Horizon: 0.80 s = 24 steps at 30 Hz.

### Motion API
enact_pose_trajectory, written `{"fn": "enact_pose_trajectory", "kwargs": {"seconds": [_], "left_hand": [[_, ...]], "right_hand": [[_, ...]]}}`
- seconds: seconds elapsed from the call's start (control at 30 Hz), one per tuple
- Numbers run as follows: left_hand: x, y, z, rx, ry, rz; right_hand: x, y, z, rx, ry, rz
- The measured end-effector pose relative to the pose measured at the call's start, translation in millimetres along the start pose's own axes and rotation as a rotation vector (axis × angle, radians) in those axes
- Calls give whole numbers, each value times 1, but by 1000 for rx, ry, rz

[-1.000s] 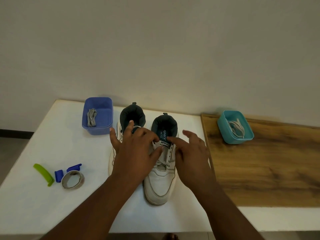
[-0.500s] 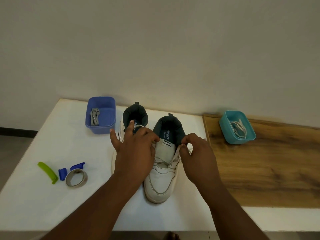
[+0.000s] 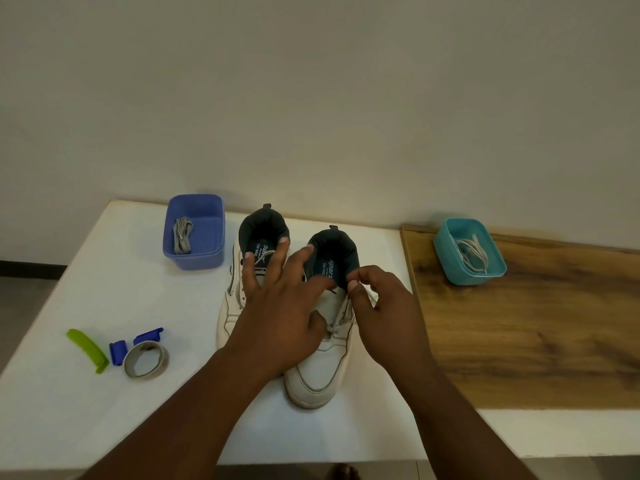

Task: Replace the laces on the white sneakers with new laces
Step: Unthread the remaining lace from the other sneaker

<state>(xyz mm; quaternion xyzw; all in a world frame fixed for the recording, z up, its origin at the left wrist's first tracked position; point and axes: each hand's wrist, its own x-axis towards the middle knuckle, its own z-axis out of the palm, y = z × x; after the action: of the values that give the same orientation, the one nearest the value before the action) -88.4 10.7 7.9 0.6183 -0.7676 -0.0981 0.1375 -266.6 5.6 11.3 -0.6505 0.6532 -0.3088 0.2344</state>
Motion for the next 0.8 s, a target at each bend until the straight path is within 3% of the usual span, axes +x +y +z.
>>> {"fn": "enact_pose_trajectory", "kwargs": {"seconds": [0.13,0.27,0.43,0.53,0.67,0.8], "left_hand": [[2,-4,-6,-110,141,-137],[4,-8,-6,-110,281,-191],[3,-6,-5,-96,168,-200],[3,-4,-7,-61,80,-145],[1,-7,-12,-90,101,-191],[1,-7,-10,-135,142,-196]], "right_hand": [[-2,-6,1,-43,1,-5],[-6,-17,2,-231,-169,-153],[-10,-17,13,-407,-310,-249],[-8,-15,13,-390,-204,-226],[-9,-16,5,-480,3,-105],[-9,-16,-2,-452,-16,-61]]}}
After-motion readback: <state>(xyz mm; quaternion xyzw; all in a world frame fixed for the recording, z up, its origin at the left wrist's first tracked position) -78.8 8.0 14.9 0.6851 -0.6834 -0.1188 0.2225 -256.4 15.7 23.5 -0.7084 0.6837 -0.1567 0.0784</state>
